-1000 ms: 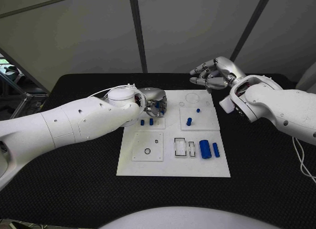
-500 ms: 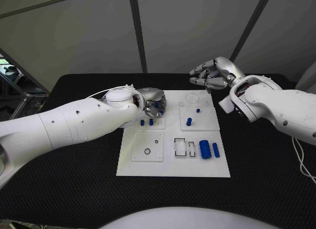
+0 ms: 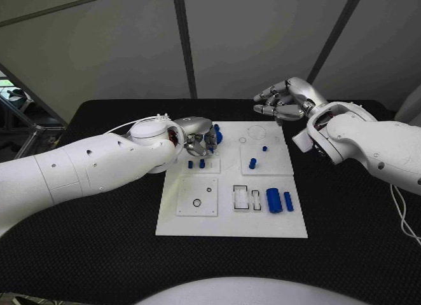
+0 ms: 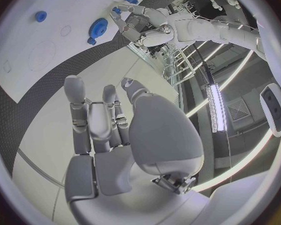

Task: Assemble the parts on the task board

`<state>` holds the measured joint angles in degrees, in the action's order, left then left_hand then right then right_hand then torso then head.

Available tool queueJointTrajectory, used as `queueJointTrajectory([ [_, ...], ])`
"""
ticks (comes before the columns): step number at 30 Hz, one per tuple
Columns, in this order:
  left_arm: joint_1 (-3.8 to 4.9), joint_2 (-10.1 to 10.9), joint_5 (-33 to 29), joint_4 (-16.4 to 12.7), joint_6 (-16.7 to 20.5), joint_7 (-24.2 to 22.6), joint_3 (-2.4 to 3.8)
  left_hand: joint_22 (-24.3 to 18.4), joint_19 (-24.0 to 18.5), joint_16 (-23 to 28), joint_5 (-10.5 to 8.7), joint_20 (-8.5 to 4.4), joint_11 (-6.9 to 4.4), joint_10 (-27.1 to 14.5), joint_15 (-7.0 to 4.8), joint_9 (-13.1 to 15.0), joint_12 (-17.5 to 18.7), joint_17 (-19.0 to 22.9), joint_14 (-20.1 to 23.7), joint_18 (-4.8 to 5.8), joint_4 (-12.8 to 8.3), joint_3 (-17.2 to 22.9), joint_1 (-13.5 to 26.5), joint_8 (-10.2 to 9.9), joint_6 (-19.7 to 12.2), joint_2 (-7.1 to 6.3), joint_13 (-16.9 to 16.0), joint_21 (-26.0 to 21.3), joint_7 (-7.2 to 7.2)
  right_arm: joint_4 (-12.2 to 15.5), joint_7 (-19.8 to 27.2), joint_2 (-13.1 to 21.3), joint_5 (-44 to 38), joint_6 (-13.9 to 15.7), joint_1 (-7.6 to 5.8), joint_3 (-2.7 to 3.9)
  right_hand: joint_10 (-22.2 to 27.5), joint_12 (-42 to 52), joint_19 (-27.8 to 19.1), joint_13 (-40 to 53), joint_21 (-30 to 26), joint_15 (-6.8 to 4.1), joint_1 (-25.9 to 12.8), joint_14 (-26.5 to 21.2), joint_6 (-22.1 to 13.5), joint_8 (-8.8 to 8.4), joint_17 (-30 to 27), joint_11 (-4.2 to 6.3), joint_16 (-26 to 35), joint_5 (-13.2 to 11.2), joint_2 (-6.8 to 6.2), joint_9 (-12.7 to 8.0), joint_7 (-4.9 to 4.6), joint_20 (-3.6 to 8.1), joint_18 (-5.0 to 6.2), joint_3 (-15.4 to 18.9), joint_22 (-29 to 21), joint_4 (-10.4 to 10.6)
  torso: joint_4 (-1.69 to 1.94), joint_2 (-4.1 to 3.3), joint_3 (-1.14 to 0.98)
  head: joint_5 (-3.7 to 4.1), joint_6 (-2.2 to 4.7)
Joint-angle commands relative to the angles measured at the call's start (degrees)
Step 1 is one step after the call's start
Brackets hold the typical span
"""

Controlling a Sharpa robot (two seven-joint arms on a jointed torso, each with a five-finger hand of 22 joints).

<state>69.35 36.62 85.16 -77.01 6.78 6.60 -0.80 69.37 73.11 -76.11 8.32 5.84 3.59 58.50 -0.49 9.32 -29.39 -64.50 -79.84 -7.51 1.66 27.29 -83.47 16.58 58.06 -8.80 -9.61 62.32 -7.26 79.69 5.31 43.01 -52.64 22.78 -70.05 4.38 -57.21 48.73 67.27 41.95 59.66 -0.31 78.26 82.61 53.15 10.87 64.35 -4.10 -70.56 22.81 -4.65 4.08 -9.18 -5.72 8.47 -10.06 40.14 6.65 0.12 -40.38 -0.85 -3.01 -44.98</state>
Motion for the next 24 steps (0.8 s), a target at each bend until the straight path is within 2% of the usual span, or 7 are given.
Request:
queueJointTrajectory([
  [1,0.05,1.2,-1.4,-0.9,0.7,-0.2,0.12,0.1,0.3,-0.2,-0.28,-0.06,0.04,0.5,0.15,0.0,0.3,-0.1,-0.4,0.92,-0.1,0.3,0.8,-0.2,0.5,0.09,0.1,0.3,-0.03,0.0,0.2,0.1,-0.2,0.3,-0.09,0.05,0.3,-0.3,-0.1,-0.1,-0.1,-0.01,0.0,-0.4,-0.4,-0.29,0.1,0.02,-0.1,0.3,-0.12,-0.1,-0.04,-0.02,0.36,-0.4,0.1,0.1,0.06,0.01,-0.04,0.04,-0.06],
  [6,0.03,3.8,-2.6,-2.3,0.6,0.2,0.27,0.1,0.3,-0.2,-0.27,-0.07,0.01,0.6,0.14,0.0,0.4,0.0,-0.4,0.93,-0.1,0.4,0.9,-0.3,0.6,0.11,0.1,0.3,0.0,0.1,0.2,0.4,-0.2,0.3,-0.09,0.05,0.3,-0.3,-0.1,-0.1,-0.1,-0.01,0.0,-0.4,-0.4,-0.29,0.1,0.02,-0.1,0.3,-0.12,-0.1,-0.04,-0.02,0.36,-0.4,0.1,0.1,0.13,-0.01,0.0,0.07,-0.04],
  [12,-0.14,5.6,-3.7,-3.2,0.5,0.5,0.8,0.2,0.3,-0.2,-0.26,-0.08,0.0,0.7,0.12,0.0,0.4,0.0,-0.4,0.92,-0.2,0.5,1.0,-0.3,0.7,0.12,0.1,0.3,0.01,0.1,0.2,0.5,-0.2,0.3,-0.09,0.05,0.3,-0.3,-0.1,-0.1,-0.1,-0.01,0.0,-0.4,-0.4,-0.29,0.1,0.02,-0.1,0.3,-0.12,-0.1,-0.04,-0.02,0.36,-0.4,0.1,0.1,-0.05,-0.01,0.01,-0.19,-0.03],
  [18,-0.3,6.7,-4.4,-3.6,0.3,0.9,1.1,0.2,0.4,-0.2,-0.27,-0.08,0.01,0.8,0.12,-0.1,0.5,0.0,-0.4,0.93,-0.1,0.5,1.1,-0.4,0.8,0.08,0.2,0.4,0.01,0.0,0.1,0.6,-0.2,0.3,-0.08,0.05,0.3,-0.3,-0.1,-0.1,-0.1,-0.01,0.0,-0.4,-0.4,-0.29,0.1,0.02,-0.1,0.3,-0.12,-0.1,-0.04,-0.02,0.36,-0.4,0.1,0.1,-0.07,-0.01,-0.02,-0.26,-0.09],
  [24,-0.43,6.7,-4.8,-3.3,0.0,0.9,1.18,0.3,0.4,-0.2,-0.28,-0.08,0.01,0.8,0.12,-0.1,0.6,0.0,-0.4,0.93,-0.1,0.5,1.2,-0.4,0.8,0.05,0.2,0.4,0.01,0.0,0.1,0.5,-0.2,0.3,-0.08,0.05,0.2,-0.3,0.0,-0.2,-0.1,-0.02,0.0,-0.3,-0.3,-0.22,0.2,0.03,-0.2,0.4,-0.16,0.0,-0.03,-0.01,0.35,-0.5,0.1,0.2,-0.07,-0.05,-0.05,-0.42,-0.11],
])
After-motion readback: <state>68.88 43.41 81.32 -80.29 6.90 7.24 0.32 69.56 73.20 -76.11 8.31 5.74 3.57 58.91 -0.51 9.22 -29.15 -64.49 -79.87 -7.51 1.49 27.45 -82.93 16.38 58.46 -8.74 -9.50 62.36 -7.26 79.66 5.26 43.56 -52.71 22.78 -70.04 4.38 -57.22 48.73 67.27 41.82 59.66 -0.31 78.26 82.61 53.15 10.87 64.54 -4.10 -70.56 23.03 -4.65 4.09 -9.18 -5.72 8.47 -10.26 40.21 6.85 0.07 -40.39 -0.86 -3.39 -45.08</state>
